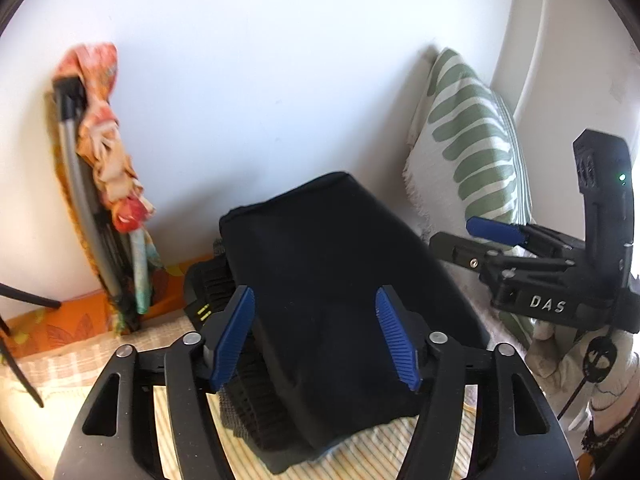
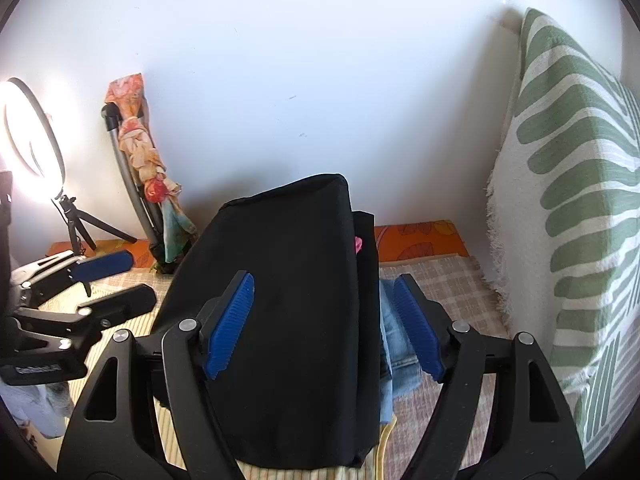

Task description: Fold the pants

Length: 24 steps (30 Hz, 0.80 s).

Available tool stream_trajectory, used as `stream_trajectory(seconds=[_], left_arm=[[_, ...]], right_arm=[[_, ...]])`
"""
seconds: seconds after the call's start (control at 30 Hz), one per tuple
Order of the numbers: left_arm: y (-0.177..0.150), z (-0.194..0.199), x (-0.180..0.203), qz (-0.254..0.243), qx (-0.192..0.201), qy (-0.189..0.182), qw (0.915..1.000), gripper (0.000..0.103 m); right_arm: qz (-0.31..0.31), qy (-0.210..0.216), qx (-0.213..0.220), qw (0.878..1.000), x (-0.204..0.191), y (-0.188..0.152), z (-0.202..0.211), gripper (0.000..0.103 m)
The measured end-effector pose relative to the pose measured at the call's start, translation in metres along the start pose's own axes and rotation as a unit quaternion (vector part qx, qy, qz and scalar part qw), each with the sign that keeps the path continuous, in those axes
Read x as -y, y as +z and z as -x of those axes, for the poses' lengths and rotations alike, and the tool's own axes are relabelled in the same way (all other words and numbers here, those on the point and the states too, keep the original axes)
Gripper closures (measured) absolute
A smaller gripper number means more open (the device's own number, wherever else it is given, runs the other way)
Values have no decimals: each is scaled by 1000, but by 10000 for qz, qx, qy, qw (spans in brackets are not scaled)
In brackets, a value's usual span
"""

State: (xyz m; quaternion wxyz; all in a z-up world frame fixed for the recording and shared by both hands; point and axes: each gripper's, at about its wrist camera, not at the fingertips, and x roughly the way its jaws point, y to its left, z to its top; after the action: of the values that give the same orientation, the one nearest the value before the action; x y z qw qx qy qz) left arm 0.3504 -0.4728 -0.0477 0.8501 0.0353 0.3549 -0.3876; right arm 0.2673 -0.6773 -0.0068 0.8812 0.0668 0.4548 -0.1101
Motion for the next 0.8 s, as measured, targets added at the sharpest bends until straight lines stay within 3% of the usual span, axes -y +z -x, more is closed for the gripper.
stream_trajectory(seconds=[0.43,0.8], left_arm=[[-27,85,16,-168,364,-5,9992,30],[-106,147,19,-195,382,12,9991,23]], right_arm=[[-84,56,424,9990,-34,-30,76,12],[-20,192,586,9981,-74,-110,129,7]])
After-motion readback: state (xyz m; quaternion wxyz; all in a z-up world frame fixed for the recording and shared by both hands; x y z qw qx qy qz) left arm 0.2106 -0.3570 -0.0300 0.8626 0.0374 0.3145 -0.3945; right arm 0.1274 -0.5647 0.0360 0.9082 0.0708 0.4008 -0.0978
